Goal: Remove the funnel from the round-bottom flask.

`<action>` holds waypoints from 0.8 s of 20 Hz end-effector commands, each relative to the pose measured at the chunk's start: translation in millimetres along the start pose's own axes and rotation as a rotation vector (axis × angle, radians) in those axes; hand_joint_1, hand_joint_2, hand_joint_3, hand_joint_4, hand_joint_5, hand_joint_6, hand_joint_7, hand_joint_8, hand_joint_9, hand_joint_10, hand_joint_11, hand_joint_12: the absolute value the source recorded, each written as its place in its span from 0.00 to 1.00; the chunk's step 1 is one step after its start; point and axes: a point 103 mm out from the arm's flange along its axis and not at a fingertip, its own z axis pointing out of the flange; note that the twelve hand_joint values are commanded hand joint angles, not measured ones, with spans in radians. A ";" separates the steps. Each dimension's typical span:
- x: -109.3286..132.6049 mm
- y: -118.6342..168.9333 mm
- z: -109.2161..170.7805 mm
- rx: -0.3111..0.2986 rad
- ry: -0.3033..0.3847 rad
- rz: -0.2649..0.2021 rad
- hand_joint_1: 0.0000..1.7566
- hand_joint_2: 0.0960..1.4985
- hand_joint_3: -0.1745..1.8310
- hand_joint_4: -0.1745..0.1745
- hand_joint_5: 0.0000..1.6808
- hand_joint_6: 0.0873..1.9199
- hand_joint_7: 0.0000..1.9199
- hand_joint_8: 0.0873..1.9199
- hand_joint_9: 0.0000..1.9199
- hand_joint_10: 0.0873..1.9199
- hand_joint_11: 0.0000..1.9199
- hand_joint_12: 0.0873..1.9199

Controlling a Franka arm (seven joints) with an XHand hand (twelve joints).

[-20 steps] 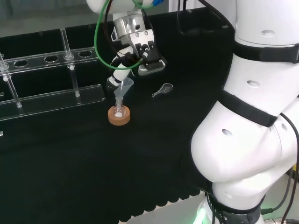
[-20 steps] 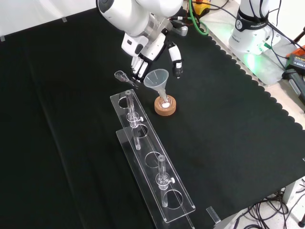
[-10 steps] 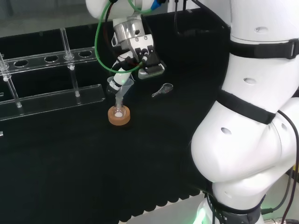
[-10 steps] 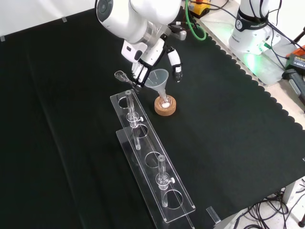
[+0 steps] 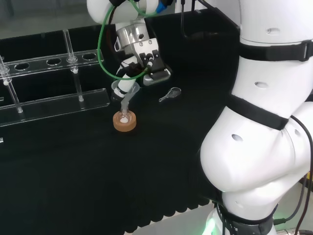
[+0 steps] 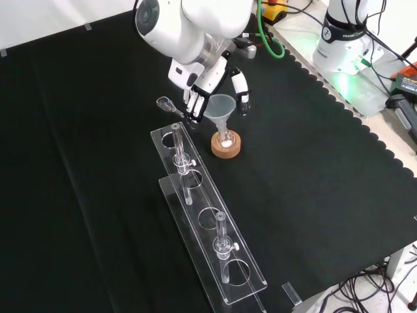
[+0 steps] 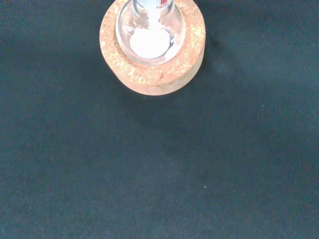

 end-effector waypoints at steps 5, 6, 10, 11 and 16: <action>5.4 -4.3 -5.1 -0.056 -0.087 0.026 0.42 0.44 0.32 0.40 0.40 0.14 0.24 0.30 0.53 0.18 0.32 0.65; 5.4 -4.7 -5.5 -0.059 -0.086 0.026 0.43 0.44 0.33 0.40 0.40 0.20 0.25 0.30 0.53 0.17 0.33 0.65; 6.0 -5.9 -8.6 -0.065 -0.092 0.029 0.45 0.44 0.37 0.41 0.49 0.35 0.36 0.32 0.62 0.19 0.36 0.64; 6.0 -5.9 -8.5 -0.064 -0.091 0.028 0.45 0.44 0.37 0.41 0.50 0.37 0.38 0.32 0.63 0.19 0.36 0.63; 5.7 -7.8 -12.8 -0.082 -0.091 0.030 0.46 0.44 0.38 0.41 0.52 0.39 0.41 0.33 0.64 0.20 0.38 0.63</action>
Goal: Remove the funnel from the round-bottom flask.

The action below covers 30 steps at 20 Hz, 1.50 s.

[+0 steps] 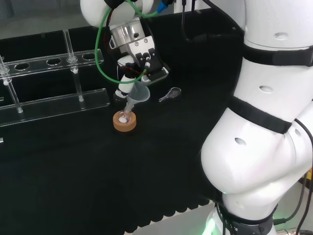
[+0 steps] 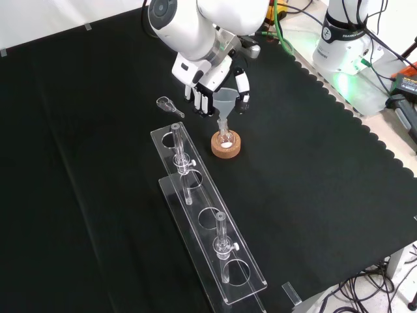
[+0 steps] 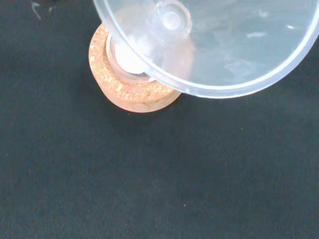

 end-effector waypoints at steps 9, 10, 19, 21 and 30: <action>7.8 5.8 -9.5 -0.003 -0.025 -0.002 0.46 0.43 0.39 0.40 0.52 0.40 0.40 0.33 0.64 0.20 0.38 0.62; 8.2 5.9 -10.8 -0.003 -0.028 -0.001 0.46 0.43 0.39 0.40 0.52 0.40 0.40 0.33 0.64 0.20 0.38 0.62; 15.6 2.9 -34.2 0.036 -0.080 0.022 0.47 0.43 0.39 0.43 0.55 0.41 0.41 0.34 0.67 0.22 0.38 0.62; 17.5 2.1 -37.7 0.056 -0.087 0.028 0.47 0.43 0.39 0.44 0.56 0.41 0.41 0.34 0.67 0.22 0.38 0.62; 19.6 -5.8 -53.0 0.052 -0.108 0.037 0.47 0.43 0.39 0.44 0.58 0.42 0.43 0.35 0.69 0.23 0.39 0.61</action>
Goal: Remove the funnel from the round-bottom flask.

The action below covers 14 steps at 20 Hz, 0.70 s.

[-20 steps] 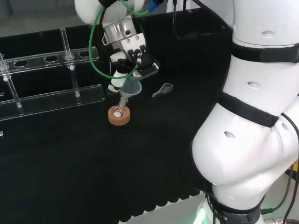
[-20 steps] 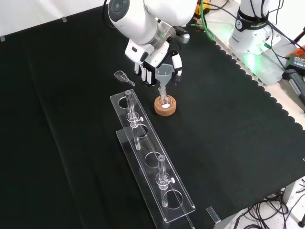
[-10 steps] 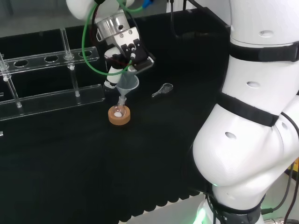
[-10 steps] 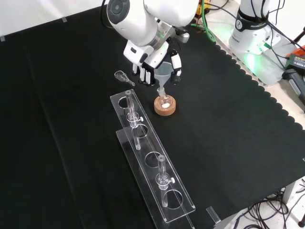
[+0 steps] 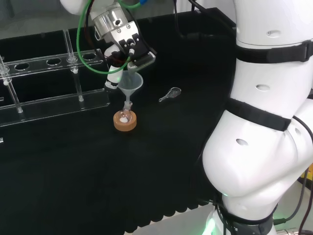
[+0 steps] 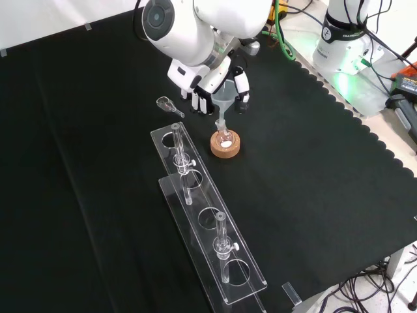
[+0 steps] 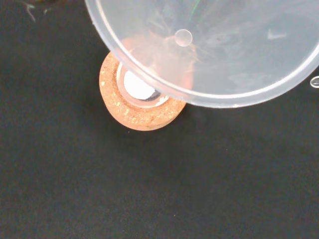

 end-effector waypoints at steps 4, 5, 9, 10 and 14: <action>-8.6 -13.8 -18.3 -0.038 -0.007 0.018 0.47 0.43 0.39 0.44 0.58 0.42 0.44 0.34 0.69 0.24 0.39 0.61; -9.7 -16.2 -22.1 -0.042 -0.008 0.020 0.48 0.43 0.40 0.44 0.58 0.42 0.44 0.34 0.69 0.24 0.39 0.61; -14.2 -23.1 -32.8 -0.049 -0.017 0.028 0.48 0.43 0.40 0.44 0.58 0.42 0.44 0.34 0.69 0.24 0.39 0.61; -15.2 -25.1 -35.8 -0.050 -0.018 0.030 0.48 0.43 0.40 0.43 0.58 0.42 0.44 0.34 0.69 0.24 0.39 0.61; -17.7 -31.0 -43.9 -0.058 -0.020 0.037 0.48 0.42 0.40 0.43 0.58 0.42 0.44 0.34 0.69 0.24 0.39 0.61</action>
